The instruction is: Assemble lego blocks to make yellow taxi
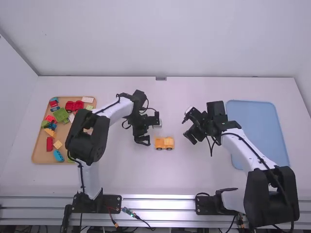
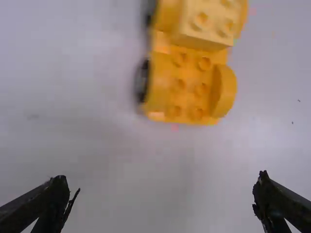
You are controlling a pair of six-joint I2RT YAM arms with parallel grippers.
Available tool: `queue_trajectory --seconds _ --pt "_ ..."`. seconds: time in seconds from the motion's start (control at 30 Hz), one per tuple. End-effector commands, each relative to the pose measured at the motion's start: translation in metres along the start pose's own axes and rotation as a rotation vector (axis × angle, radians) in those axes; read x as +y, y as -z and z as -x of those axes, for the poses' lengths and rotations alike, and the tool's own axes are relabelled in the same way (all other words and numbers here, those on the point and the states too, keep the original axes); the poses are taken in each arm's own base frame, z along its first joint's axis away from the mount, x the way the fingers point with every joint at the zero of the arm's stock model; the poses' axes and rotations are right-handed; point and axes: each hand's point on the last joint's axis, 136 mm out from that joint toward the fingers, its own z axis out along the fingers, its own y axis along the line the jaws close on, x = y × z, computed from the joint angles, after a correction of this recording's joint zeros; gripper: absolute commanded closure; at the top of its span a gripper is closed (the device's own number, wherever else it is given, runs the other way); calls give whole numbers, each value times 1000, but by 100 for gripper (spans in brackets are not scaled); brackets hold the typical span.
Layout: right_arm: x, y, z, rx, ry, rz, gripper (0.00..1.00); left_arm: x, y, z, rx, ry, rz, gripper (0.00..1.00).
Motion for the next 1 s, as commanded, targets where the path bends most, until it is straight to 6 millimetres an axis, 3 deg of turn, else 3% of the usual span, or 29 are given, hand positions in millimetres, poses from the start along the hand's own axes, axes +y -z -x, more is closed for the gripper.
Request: queue_trajectory --seconds 0.0,0.07,0.27,0.33,0.43,0.5,0.67,0.83,0.87,0.97 --pt "-6 7 12 -33 11 -23 1 30 25 -3 -8 126 82 1" --pt "-8 7 15 -45 18 -35 1 51 46 -16 9 261 152 1" --pt "-17 10 28 -86 3 -65 1 83 81 -46 -66 541 251 1" --pt "-21 12 32 -97 -4 -79 1 97 98 -66 -104 718 318 1" --pt "-25 14 35 -96 1 -98 1 109 125 -114 -70 963 469 1" --pt "-27 16 40 -107 5 -105 1 107 143 -142 -40 1095 564 1" --pt "-35 19 50 -150 -9 -134 1 105 166 -171 -86 1236 635 1" --pt "-39 20 56 -172 -2 -149 1 94 187 -240 -91 1581 753 1" --pt "-40 21 58 -182 3 -157 1 84 192 -269 -68 1737 806 1" --pt "-43 22 63 -200 10 -169 1 62 198 -310 -27 1969 880 1"
